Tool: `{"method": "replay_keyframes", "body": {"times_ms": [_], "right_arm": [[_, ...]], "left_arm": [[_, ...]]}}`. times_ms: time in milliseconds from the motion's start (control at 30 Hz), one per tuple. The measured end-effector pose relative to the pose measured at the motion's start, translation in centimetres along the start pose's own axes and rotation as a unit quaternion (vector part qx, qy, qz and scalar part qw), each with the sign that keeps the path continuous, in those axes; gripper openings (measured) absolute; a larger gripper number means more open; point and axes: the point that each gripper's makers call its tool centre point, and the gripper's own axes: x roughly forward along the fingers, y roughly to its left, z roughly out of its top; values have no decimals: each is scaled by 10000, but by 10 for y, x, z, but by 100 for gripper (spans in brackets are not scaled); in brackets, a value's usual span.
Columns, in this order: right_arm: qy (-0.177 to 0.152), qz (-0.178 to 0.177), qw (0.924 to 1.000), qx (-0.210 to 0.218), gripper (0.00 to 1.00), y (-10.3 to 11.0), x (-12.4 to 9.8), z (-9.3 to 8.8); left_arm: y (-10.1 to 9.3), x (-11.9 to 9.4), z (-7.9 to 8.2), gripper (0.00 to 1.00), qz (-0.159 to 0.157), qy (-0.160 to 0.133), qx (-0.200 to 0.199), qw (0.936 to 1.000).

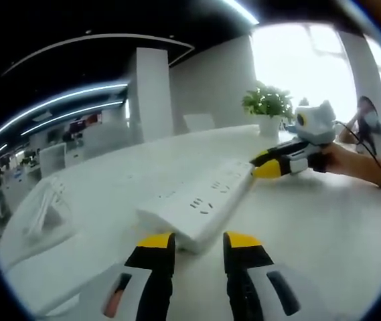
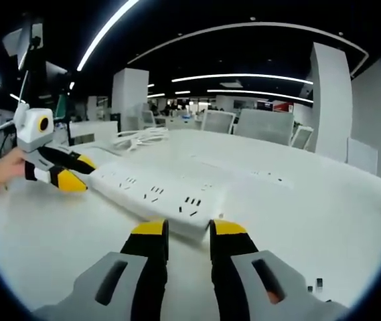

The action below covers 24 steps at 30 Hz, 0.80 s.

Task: Straighten the power strip on the desk, plug the charger into it

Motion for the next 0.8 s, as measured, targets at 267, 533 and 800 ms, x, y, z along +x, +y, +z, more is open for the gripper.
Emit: {"method": "replay_keyframes", "body": {"times_ms": [267,533,800], "right_arm": [[-1,9,10000,14,23,5,-5,-1],[28,15,10000,-41,23,11,-11,-2],[45,27,9999,-120,20,19,-23,-5]], "left_arm": [[-19,-11,-8,29,-42,19,63,10000],[-23,-16,-9,28,-64,-5,59,10000],[-28,-24,-13,29,-38,36,135,9999]]}}
